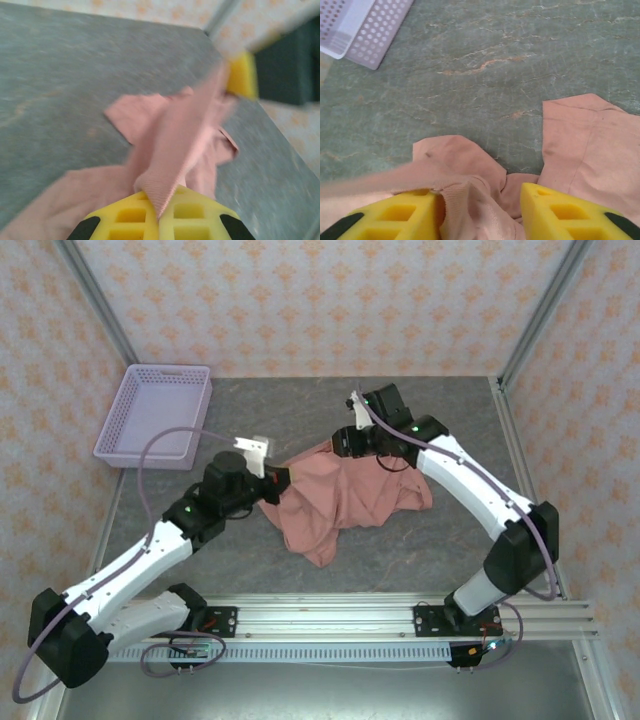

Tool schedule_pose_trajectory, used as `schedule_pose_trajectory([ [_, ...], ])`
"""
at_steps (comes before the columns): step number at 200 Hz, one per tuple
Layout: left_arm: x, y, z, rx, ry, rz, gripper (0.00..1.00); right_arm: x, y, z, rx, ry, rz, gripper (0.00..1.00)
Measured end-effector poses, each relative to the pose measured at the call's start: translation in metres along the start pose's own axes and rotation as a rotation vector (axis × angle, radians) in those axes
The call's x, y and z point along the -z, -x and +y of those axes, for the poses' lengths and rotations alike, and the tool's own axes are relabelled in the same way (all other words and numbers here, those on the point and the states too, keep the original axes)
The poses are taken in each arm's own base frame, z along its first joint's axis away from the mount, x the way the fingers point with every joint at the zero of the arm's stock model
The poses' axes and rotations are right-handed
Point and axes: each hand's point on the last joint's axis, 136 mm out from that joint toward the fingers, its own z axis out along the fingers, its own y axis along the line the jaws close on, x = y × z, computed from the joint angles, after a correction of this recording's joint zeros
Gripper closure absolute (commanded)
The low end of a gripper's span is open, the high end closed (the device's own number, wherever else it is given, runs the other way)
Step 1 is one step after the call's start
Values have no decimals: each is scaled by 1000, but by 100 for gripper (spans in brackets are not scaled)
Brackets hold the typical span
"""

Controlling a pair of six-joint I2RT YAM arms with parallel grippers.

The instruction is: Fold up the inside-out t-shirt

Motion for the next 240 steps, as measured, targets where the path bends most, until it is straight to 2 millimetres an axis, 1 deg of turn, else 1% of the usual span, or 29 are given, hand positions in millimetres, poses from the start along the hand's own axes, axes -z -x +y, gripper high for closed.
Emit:
schedule_pose_trajectory([
  [15,5,18,20,57,70,-45,100,18,-4,-2,-16,10,-37,50],
  [26,9,26,31,87,110,-65,100,32,-4,-14,-46,-9,-78,48],
  [35,12,29,37,105,134,-74,100,42,-2,-31,-79,-53,-120,47],
  [41,14,31,41,112,149,-77,100,47,0,-47,-105,-99,-146,46],
  [56,18,33,50,132,183,-81,100,49,-1,-84,-154,-221,-182,45],
  [59,19,33,52,134,189,-81,100,47,-3,-94,-165,-254,-181,44],
  [76,23,31,61,148,227,-76,100,32,-12,-126,-185,-377,-151,43],
  [95,29,30,68,156,258,-74,100,1,-22,-159,-173,-505,-75,41],
  [103,30,29,70,157,265,-73,100,-16,-24,-173,-159,-551,-30,40],
  [125,33,27,72,159,280,-62,100,-56,-27,-203,-111,-634,79,39],
  [151,34,25,73,160,288,-53,100,-86,-31,-226,-39,-701,190,37],
  [165,35,24,74,160,294,-49,100,-94,-35,-235,-2,-729,243,38],
  [187,35,23,74,160,297,-45,100,-102,-39,-245,50,-769,313,38],
  [209,35,24,74,160,297,-44,100,-107,-37,-254,95,-802,361,42],
  [225,36,23,74,160,300,-39,100,-111,-35,-260,122,-821,391,48],
  [240,36,21,75,157,304,-31,100,-113,-38,-266,131,-833,423,47],
])
